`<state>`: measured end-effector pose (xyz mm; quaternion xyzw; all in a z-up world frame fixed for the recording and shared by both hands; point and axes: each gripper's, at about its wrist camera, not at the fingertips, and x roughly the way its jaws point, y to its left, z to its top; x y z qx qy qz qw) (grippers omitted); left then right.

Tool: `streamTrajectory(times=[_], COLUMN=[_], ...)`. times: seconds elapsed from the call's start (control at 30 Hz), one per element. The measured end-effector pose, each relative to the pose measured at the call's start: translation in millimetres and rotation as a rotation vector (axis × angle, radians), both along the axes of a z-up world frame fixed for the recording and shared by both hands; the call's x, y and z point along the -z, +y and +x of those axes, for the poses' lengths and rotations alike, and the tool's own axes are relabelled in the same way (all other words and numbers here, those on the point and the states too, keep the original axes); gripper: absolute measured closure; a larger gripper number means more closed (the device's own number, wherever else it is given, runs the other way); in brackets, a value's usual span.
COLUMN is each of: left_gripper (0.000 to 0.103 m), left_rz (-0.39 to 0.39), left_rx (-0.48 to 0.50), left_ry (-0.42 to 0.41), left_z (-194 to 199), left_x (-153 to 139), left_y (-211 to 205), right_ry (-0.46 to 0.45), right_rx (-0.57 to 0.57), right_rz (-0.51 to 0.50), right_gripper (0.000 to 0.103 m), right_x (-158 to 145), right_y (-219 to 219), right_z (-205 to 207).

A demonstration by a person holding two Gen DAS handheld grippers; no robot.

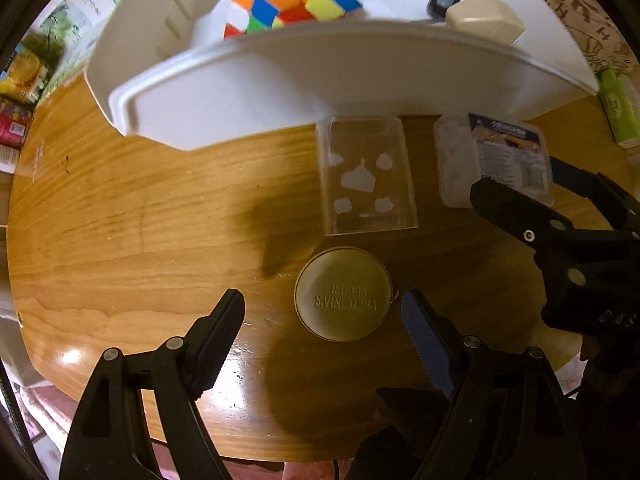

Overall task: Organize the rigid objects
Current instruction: 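Grasp the gold round tin with the left tool while the right tool closes around the labelled clear box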

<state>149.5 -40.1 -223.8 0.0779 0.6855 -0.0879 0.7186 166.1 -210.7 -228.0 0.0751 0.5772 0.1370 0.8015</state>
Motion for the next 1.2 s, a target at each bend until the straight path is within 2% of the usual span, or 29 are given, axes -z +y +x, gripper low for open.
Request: streamTrajectory(times=[0.3,0.73,0.8,1.03,1.2], left_gripper=[0.020,0.021,0.027,0.034,0.048], left_rz=[-0.002,0.000,-0.005,0.005,0.022], left_rx=[-0.021,-0.035,-0.035,-0.015,0.000], left_ry=[0.050,0.082,0.083,0.077,0.056], left_z=[15.3,35.8,37.6,42.6,45.4], left_x=[13.7,24.7,26.5,21.9,18.2], left_y=[5.4,9.3,7.9,-0.6,-12.5], right_ry=[-0.042,-0.065,-0.069,-0.077,-0.075], right_rx=[-0.049,-0.097,-0.101,-0.105,-0.106], right_rz=[-0.061,-0.129,-0.127,-0.123,-0.111], right_gripper=[0.001,0.004,0.004,0.004,0.005], right_x=[0.3,3.6,3.6,4.3,4.3], right_y=[13.6,20.6,20.2,21.8,20.5], right_z=[3.9,6.8,6.8,6.2,6.2])
